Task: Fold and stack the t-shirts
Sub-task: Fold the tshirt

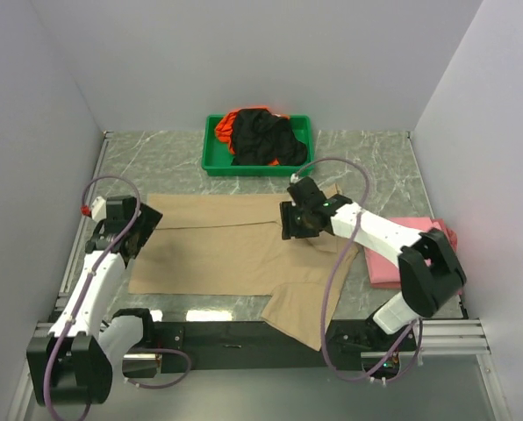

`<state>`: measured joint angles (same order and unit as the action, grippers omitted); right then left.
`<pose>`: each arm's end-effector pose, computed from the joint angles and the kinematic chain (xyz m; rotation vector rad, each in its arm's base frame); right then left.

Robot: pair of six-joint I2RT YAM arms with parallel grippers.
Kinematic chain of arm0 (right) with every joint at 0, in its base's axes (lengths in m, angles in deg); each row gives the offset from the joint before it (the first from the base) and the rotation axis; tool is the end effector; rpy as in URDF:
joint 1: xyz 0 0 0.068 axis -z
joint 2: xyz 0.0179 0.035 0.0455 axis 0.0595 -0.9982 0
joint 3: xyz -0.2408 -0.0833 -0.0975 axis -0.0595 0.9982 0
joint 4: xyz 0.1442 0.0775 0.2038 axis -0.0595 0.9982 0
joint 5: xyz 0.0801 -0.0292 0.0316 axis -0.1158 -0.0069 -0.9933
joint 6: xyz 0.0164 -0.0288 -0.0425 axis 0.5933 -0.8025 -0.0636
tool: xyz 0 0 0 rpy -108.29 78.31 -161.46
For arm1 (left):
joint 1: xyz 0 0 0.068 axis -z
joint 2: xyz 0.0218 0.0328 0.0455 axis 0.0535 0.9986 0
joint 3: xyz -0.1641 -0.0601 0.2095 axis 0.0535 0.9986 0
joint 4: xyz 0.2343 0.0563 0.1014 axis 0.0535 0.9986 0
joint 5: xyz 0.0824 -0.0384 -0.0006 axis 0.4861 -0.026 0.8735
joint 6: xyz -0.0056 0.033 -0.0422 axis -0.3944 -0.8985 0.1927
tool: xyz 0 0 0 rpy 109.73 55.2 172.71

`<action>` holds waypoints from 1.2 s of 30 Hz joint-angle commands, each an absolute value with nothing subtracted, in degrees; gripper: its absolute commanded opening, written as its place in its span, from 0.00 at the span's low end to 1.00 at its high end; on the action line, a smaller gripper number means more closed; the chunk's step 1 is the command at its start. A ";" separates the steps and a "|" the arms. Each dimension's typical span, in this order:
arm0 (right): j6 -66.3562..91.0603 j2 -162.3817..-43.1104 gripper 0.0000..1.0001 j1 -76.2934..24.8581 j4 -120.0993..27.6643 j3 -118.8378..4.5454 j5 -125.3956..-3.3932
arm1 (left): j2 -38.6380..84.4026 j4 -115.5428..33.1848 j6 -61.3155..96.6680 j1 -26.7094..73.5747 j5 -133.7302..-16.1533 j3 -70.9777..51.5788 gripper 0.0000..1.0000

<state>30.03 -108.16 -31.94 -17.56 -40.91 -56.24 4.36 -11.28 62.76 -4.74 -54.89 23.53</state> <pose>0.2529 0.1789 0.2276 -0.2426 2.5907 0.3823 0.2030 0.0131 0.2383 -1.2353 2.0098 -0.2266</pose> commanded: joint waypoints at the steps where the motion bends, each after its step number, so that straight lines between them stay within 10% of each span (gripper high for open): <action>1: 34.98 -112.52 0.60 -33.06 -20.80 -41.10 -57.28 | 0.40 -8.67 64.89 -4.65 -55.96 25.73 0.99; 36: 32.70 -128.80 0.59 -27.44 -18.07 -53.32 -42.77 | 0.30 -7.43 64.19 -4.56 -54.73 26.17 0.99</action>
<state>34.16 -128.08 -28.56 -18.65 -50.88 -44.04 0.16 -6.65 64.27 -4.70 -54.84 26.92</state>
